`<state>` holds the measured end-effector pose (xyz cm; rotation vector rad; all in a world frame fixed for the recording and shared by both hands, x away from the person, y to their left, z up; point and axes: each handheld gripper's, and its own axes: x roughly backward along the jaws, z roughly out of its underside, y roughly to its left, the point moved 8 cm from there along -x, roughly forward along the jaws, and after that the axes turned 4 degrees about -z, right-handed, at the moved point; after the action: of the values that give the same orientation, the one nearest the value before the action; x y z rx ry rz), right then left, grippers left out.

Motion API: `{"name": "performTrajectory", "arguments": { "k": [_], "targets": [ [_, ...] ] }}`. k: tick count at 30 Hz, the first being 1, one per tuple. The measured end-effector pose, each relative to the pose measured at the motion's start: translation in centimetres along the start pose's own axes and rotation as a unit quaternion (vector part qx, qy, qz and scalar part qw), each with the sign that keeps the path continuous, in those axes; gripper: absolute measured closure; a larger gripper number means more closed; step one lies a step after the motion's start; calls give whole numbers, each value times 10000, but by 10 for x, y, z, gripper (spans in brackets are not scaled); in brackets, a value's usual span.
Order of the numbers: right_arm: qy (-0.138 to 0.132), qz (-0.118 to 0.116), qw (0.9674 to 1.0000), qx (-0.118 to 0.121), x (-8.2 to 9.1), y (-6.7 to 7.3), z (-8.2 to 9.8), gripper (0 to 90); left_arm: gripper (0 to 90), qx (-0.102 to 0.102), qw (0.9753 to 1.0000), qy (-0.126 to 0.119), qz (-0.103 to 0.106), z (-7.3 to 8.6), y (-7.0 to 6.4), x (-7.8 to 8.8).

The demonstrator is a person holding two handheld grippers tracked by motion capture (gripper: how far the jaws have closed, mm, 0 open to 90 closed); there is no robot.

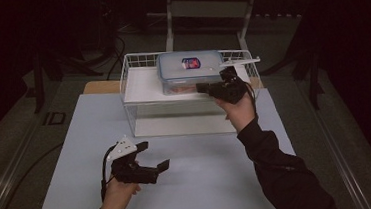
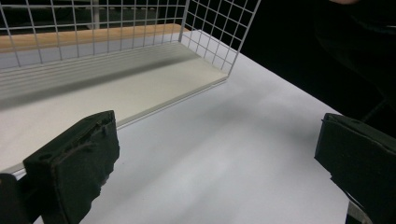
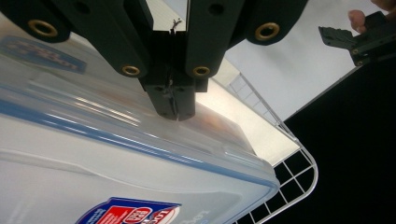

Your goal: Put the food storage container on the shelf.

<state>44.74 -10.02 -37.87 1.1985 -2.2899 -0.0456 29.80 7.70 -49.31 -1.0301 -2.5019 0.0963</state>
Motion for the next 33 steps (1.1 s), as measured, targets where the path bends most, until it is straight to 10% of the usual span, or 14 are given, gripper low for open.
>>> {"name": "performTrajectory", "arguments": {
  "k": [15,28,33],
  "targets": [
    [-8,-189,9998,25,-12,11,-3,856,0,27,10000,29,-22,5,3,-1],
    [-352,-627,9959,546,13,49,15,195,0,-25,10000,-74,11,0,1,5],
    [-473,-644,9944,698,24,51,33,140,0,-89,9999,-84,55,-1,-1,5]
  ]
}}
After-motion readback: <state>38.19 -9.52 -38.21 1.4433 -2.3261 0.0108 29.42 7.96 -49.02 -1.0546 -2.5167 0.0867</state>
